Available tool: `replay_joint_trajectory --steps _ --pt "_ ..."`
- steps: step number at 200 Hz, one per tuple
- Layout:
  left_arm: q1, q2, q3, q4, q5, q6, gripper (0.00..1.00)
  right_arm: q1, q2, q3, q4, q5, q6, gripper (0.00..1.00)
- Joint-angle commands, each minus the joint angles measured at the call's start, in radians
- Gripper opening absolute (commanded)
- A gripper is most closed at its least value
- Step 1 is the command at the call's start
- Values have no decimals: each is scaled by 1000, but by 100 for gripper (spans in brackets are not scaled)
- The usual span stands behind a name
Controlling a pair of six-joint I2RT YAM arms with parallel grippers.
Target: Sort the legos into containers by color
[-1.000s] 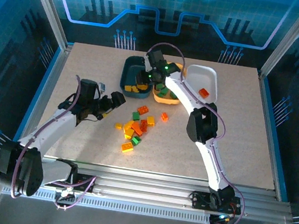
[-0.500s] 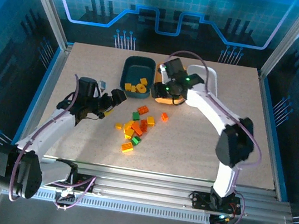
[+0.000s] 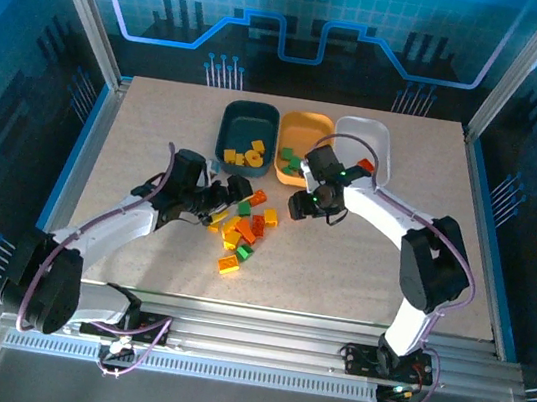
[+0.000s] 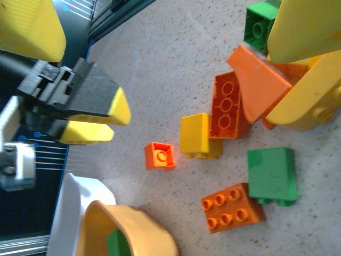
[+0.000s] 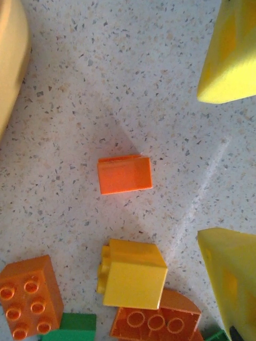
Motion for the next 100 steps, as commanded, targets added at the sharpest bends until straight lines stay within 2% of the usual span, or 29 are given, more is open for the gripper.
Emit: replay_joint_trajectory --steps 1,19,40,77,100 --pt "-5 -15 -52 140 -17 -85 99 -12 66 11 44 -32 -5 63" --pt "-5 -27 -71 170 -29 -96 99 -12 121 47 56 -35 -4 62" --pt "-6 -6 -11 91 -12 -48 99 -13 189 95 49 -8 -5 59" --pt "-5 42 47 87 -5 -35 99 -12 258 140 47 -20 -18 45" --pt "-5 74 76 84 3 -18 99 -8 241 130 64 -36 -32 35"
